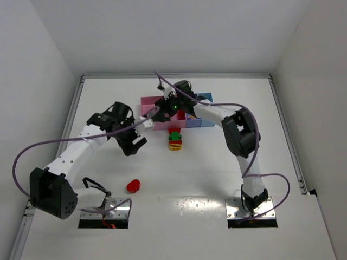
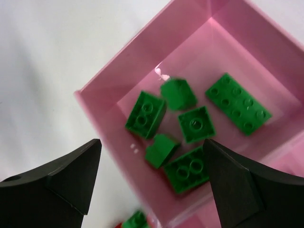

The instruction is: Sort the legos into containers by color

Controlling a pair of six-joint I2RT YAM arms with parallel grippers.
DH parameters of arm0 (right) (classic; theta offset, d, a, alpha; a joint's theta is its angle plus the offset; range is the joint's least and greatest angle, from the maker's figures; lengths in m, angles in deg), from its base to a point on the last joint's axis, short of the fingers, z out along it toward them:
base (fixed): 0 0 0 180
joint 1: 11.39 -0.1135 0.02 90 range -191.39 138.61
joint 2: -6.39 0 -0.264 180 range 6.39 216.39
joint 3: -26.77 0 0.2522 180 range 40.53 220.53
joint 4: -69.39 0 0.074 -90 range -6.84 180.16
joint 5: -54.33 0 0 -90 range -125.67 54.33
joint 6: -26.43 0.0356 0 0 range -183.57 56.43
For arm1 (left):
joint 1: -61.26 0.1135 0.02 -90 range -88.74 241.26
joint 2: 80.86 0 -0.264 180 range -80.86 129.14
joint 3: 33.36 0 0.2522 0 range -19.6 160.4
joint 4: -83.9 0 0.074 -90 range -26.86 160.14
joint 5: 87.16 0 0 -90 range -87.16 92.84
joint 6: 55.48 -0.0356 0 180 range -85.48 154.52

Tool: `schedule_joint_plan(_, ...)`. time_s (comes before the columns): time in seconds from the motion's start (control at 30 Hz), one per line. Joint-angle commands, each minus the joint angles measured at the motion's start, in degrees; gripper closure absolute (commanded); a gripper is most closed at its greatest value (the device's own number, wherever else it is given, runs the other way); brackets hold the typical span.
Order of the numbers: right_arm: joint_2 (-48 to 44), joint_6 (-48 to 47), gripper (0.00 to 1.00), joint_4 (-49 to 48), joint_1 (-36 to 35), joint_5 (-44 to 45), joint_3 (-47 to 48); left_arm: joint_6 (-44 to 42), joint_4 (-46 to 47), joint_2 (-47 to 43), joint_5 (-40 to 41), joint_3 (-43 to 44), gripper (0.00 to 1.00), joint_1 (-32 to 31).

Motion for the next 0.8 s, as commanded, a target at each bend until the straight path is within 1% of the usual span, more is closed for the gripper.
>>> schedule_joint_plan(0.0, -10.2, 0.9, 0.13, -2.4, -0.4, 1.9, -4.3, -4.1, -5.9, -2.1, 6.2, -3.3, 0.15, -4.2)
schedule_joint_plan(0.03, -11.9, 1.0, 0.13, -2.4, 0.4, 1.9, -5.3, -4.1, -6.7, -2.1, 6.8, -5.1, 0.15, -6.4)
schedule_joint_plan(0.1, -16.7, 1.0, 0.13, -2.4, 1.7, 3.2, -7.9, -4.1, -7.5, -2.1, 6.8, -6.9, 0.15, -8.8)
schedule_joint_plan(0.13, -18.2, 1.0, 0.13, -1.7, 2.3, 3.2, -8.8, -2.5, -7.5, -2.1, 7.4, -9.0, 0.15, -11.8)
schedule_joint_plan(0.23, -24.0, 1.0, 0.13, -0.4, 5.2, 4.6, -11.7, -0.1, -6.9, -2.1, 9.7, -11.3, 0.17, -15.7)
schedule_joint_plan(0.33, -27.6, 1.0, 0.13, 1.1, 8.9, 4.6, -13.7, 0.7, -6.9, -1.5, 9.2, -13.5, 0.17, -19.6)
schedule_joint_plan(0.37, -29.7, 1.0, 0.13, 2.0, 9.8, 4.6, -13.7, 1.8, -6.9, -0.5, 9.2, -14.9, 0.18, -21.8)
schedule_joint_plan(0.47, -33.0, 0.4, 0.13, 3.5, 14.2, 3.3, -16.1, 2.3, -6.3, 1.6, 9.2, -16.1, 0.20, -24.8)
schedule_joint_plan(0.5, -33.5, -0.1, 0.13, 3.5, 15.1, 3.3, -16.1, 2.3, -6.3, 1.6, 9.2, -16.1, 0.20, -24.8)
schedule_joint_plan(0.57, -34.3, -0.1, 0.13, 4.1, 16.6, 1.9, -16.8, 2.3, -7.0, 3.5, 8.7, -16.1, 0.20, -27.1)
schedule_joint_plan(0.67, -34.8, -0.1, 0.13, 5.3, 19.3, 0.4, -16.8, 2.3, -7.5, 5.7, 8.7, -15.6, 0.20, -28.0)
schedule_joint_plan(0.77, -34.8, -0.1, 0.11, 6.0, 21.5, -1.0, -16.8, 3.7, -8.0, 8.4, 8.7, -14.9, 0.20, -30.4)
